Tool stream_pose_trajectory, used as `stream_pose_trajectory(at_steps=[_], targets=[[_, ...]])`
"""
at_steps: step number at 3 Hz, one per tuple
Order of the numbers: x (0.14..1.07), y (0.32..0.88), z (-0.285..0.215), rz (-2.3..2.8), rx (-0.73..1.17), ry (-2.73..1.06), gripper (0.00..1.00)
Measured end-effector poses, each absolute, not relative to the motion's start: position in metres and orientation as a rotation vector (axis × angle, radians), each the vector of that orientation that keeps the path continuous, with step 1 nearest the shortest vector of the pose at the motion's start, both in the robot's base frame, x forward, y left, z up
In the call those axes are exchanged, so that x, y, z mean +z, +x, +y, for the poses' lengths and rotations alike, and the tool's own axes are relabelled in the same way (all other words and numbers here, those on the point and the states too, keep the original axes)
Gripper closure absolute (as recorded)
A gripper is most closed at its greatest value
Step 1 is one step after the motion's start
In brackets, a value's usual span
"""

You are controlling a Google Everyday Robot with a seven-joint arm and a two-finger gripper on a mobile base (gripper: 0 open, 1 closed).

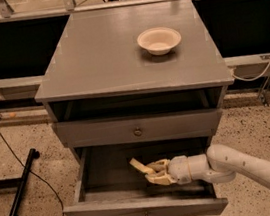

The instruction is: Place sponge into middle drawer

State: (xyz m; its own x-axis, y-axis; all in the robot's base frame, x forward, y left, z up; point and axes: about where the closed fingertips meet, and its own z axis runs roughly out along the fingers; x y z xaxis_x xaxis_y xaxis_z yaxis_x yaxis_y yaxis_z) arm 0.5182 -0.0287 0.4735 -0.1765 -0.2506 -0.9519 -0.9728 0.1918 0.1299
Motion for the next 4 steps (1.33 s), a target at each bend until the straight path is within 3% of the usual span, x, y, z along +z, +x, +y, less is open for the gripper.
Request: stream_pose_trajectory(at_steps=[1,3,4], targets=[[0.462,0.530,-0.021,1.630,1.039,-1.167,0.99],[0.445,0.542,-0.012,1.648,1.057,-1.149,0.60],[0.434,0.545,-0.011,1.663,1.077,-1.138,0.65]])
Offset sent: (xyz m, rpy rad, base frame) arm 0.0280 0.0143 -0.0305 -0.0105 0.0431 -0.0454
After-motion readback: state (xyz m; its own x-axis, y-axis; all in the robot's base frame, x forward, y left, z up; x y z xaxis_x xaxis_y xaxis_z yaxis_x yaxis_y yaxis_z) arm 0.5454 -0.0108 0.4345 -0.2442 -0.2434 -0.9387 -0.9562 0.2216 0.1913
